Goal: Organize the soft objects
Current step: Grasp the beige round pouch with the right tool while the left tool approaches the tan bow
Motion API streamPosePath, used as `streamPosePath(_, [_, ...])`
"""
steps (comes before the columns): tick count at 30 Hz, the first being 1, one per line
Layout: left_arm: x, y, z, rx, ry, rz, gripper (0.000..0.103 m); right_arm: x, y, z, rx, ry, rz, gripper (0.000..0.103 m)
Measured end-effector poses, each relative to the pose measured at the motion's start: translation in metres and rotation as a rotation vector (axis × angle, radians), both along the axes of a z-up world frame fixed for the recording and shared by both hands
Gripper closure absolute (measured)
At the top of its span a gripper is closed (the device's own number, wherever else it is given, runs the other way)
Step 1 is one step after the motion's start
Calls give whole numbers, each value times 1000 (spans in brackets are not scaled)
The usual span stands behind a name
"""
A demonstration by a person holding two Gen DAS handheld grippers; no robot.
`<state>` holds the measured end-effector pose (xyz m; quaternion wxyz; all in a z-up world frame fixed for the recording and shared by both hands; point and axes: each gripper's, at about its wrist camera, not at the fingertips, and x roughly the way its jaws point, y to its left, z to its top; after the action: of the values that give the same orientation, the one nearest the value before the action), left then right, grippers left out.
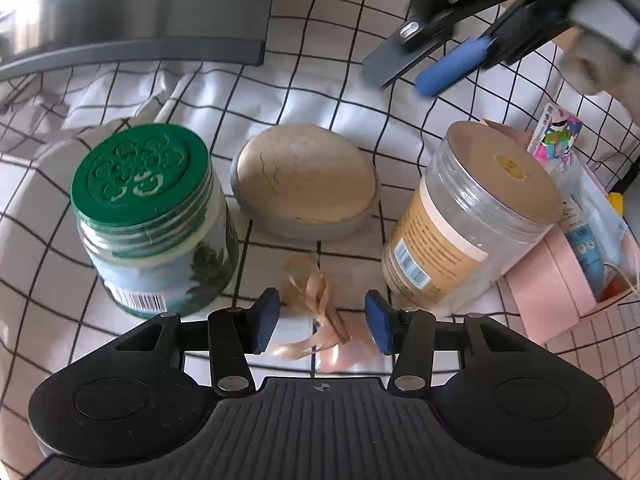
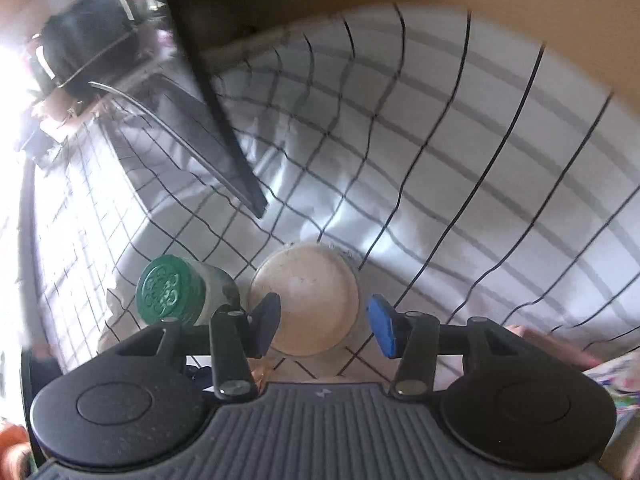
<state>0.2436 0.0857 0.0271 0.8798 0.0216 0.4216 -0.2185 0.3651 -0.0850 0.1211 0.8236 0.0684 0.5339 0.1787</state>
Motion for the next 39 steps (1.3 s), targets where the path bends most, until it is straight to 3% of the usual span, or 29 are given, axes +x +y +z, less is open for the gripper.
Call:
streamPosePath(4, [2,2,-2,-3,-15,6,57,37,-6,-32,95,170,-64,54])
streamPosePath(6, [1,6,-2,13,-19,14,80,53,-7,-46,126,216,-61,54])
streamPosePath(7, [-1,12,-1,12,-16,22,82,58,-4,-50,121,220,-48,54])
streamPosePath(10, [0,21,-1,-28,0,30,82,69,1,-60,70,205,-10,54])
streamPosePath(16, [-1,19,-2,-42,-14,-7,84,79,-1,-69,124,217,77,50])
streamPosePath(19, [-3,18,2,-63,-30,-12,84,85,-6,-80,185,256,105,40])
streamPosePath(25, [-6,14,32,-64,-133,-51,86,89,-21,-98,306,318,110,38])
streamPosePath(39, [23,2,17,-40,-100,-25,87,86,-8,-94,267,292,217,36])
